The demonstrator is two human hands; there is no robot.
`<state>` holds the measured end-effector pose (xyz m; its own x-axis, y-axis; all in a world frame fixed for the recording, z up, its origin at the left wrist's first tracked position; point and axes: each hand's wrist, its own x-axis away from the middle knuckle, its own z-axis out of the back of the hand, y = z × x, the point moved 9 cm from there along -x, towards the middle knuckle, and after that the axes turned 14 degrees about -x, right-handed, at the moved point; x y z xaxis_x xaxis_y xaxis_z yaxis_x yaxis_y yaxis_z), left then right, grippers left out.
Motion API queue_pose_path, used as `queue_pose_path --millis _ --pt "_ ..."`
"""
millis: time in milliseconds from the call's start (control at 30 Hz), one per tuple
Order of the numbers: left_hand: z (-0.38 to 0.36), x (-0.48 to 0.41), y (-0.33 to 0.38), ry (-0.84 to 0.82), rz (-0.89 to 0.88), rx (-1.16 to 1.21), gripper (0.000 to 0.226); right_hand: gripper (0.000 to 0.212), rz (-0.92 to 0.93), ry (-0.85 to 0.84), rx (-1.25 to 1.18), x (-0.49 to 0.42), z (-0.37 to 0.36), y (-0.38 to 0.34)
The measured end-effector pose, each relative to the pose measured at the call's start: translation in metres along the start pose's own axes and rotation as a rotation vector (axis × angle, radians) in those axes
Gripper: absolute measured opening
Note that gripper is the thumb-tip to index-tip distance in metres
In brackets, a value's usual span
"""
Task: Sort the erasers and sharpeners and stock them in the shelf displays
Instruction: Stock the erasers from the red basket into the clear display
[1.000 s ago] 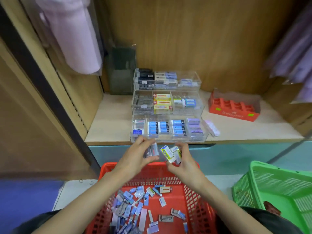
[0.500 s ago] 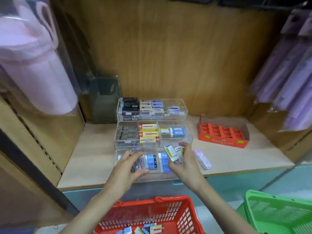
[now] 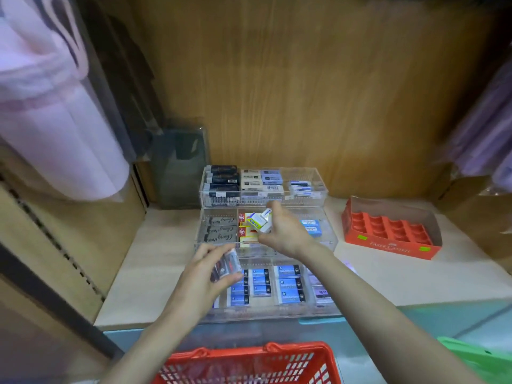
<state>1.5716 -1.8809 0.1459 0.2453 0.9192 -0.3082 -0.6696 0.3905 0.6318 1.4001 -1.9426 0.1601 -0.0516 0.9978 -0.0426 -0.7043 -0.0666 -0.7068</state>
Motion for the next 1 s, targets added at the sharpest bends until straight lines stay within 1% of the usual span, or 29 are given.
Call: queue_pose_path --millis 100,200,300,400,500,567,600,667,733,800,833,933,1000 --pt "0.002 0.0 -0.006 0.009 0.002 -0.007 0.051 0.054 -0.023 -0.053 0.125 -0.013 -0.014 -0.003" --pt "0.001 -0.001 -0.008 0.012 0.011 -0.003 0.052 0.053 -0.078 -0.088 0.079 -0.018 -0.017 0.002" --pt "-0.002 -0.002 -0.007 0.006 0.03 0.006 0.051 0.05 -0.06 -0.082 -0.003 -0.018 -0.007 0.0" --pt "-0.004 -0.004 -0.004 0.005 0.03 0.013 0.052 0.037 -0.06 0.01 -0.23 -0.016 0.007 0.012" --pt "-0.008 -0.006 -0.002 -0.007 0.033 0.026 0.052 0.022 -0.133 0.235 -0.627 0.0 0.03 0.041" --pt "-0.011 -0.007 -0.002 -0.016 0.037 0.032 0.052 0.023 -0.232 0.396 -0.777 0.014 0.046 0.062" --pt "-0.013 -0.007 -0.001 -0.019 0.036 0.026 0.052 0.024 -0.269 0.444 -0.816 0.019 0.051 0.068" --pt "-0.015 -0.008 -0.001 -0.018 0.029 0.013 0.053 0.027 -0.285 0.476 -0.911 0.023 0.057 0.075" --pt "-0.017 -0.009 -0.002 -0.022 0.031 0.008 0.053 0.027 -0.304 0.451 -0.997 0.02 0.056 0.08" --pt "-0.019 -0.01 -0.003 -0.024 0.03 0.005 0.052 0.025 -0.349 0.399 -0.987 0.015 0.051 0.083" --pt "-0.02 -0.01 -0.004 -0.024 0.03 0.007 0.052 0.024 -0.37 0.369 -0.927 0.013 0.049 0.085" --pt "-0.022 -0.012 -0.007 -0.033 0.033 0.006 0.052 0.024 -0.388 0.288 -0.62 0.002 0.046 0.086" --pt "-0.026 -0.011 -0.013 -0.052 0.041 0.009 0.052 0.026 -0.386 0.217 -0.472 -0.007 0.039 0.082"
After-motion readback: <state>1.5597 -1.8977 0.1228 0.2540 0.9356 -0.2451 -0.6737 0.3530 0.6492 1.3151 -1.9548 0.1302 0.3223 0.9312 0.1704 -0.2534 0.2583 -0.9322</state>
